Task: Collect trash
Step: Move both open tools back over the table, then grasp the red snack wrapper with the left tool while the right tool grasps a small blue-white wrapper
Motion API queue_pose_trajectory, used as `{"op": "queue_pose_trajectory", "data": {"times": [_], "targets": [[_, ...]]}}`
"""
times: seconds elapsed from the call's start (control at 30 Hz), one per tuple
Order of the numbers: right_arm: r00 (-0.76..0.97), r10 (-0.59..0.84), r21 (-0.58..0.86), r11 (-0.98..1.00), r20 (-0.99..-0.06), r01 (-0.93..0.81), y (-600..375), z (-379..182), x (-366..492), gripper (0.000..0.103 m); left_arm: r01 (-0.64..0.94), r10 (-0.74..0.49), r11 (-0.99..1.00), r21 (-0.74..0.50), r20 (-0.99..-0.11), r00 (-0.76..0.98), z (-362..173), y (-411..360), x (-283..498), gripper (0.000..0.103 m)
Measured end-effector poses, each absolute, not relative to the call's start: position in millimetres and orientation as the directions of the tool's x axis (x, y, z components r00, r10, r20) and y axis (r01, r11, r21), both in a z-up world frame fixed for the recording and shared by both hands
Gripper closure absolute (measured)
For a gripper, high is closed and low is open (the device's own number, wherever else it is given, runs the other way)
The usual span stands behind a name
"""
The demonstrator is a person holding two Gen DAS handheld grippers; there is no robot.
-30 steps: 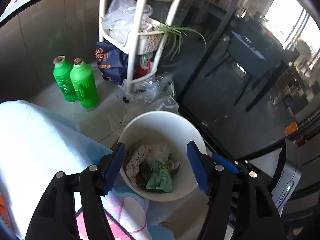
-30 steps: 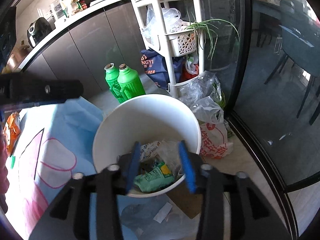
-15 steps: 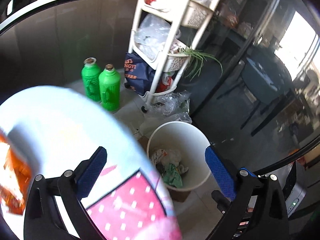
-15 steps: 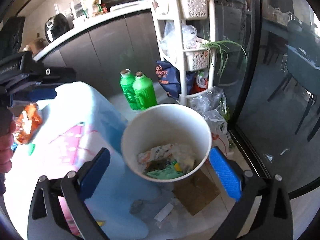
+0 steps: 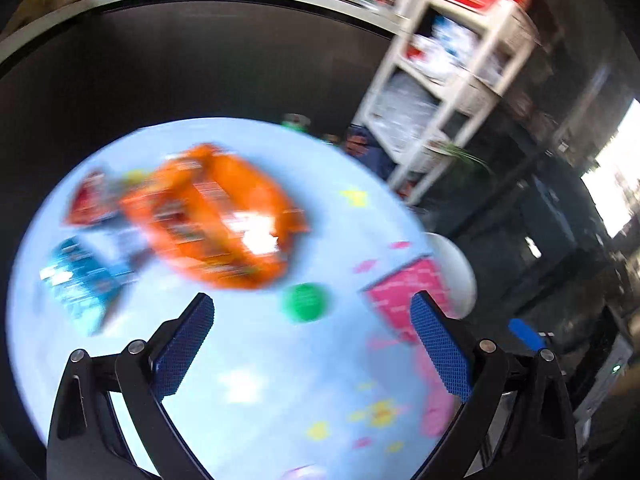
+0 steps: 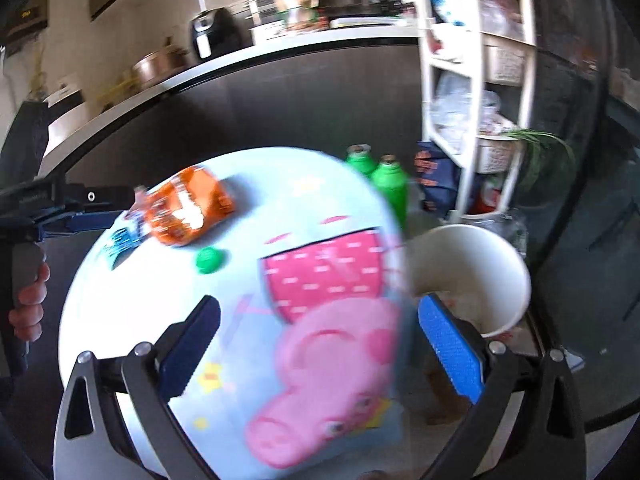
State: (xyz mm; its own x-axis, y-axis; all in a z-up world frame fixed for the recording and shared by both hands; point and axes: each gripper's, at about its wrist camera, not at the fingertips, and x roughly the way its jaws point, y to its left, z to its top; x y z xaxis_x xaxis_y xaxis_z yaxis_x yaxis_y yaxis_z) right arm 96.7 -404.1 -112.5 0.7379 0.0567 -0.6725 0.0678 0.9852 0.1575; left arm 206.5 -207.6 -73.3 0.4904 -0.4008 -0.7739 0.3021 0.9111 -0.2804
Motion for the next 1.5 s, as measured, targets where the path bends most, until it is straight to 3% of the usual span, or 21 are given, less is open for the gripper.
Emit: {"op": "queue_pose_trajectory", "data": {"times": [0.23, 0.4, 0.6, 0.67, 0.83, 1.0, 1.43, 1.47, 1.5], "targets": [[0.702, 0.148, 0.165, 0.985, -0.697, -0.044, -336.3, -112.1, 124.3, 0.003, 0.221, -0.271, 0.959, -0.178, -0.809, 0.522, -84.9, -94.4, 204.0, 0.008], [0.678, 0.192, 0.162, 0.981, -0.71, -0.108, -291.1, -111.9, 149.3, 0.004, 0.234, -0.272, 0.957, -0.172, -0.815, 0.512, -90.5, -49.5, 219.0, 0.008], [0.635, 0.252, 0.17, 0.967, -0.731, -0.187, -241.6, -115.9, 180.3, 0.017, 0.287, -0.272, 0.948, -0.137, -0.815, 0.511, -97.8, -32.2, 241.0, 0.01], [0.62, 0.269, 0.181, 0.962, -0.737, -0.203, -227.9, -118.1, 190.5, 0.025, 0.324, -0.291, 0.936, -0.134, -0.812, 0.506, -98.7, -30.3, 247.8, 0.016], [0.57, 0.324, 0.219, 0.944, -0.755, -0.246, -195.0, -128.2, 217.3, 0.056, 0.374, -0.329, 0.915, -0.152, -0.817, 0.474, -103.5, -24.2, 262.8, 0.024], [0.557, 0.335, 0.214, 0.938, -0.76, -0.273, -160.8, -135.4, 252.5, 0.062, 0.381, -0.363, 0.904, -0.195, -0.82, 0.443, -109.2, -2.7, 274.4, 0.025], [0.56, 0.291, 0.212, 0.956, -0.776, -0.203, -123.5, -157.7, 315.8, 0.062, 0.31, -0.367, 0.92, -0.238, -0.798, 0.478, -111.0, 26.6, 316.1, 0.017], [0.565, 0.276, 0.196, 0.96, -0.778, -0.199, -122.0, -159.6, 317.7, 0.064, 0.316, -0.381, 0.915, -0.251, -0.795, 0.473, -110.4, 23.3, 319.3, 0.017], [0.566, 0.271, 0.192, 0.962, -0.779, -0.195, -121.8, -161.0, 319.0, 0.078, 0.322, -0.388, 0.911, -0.256, -0.793, 0.469, -109.5, 19.3, 322.3, 0.017]]}}
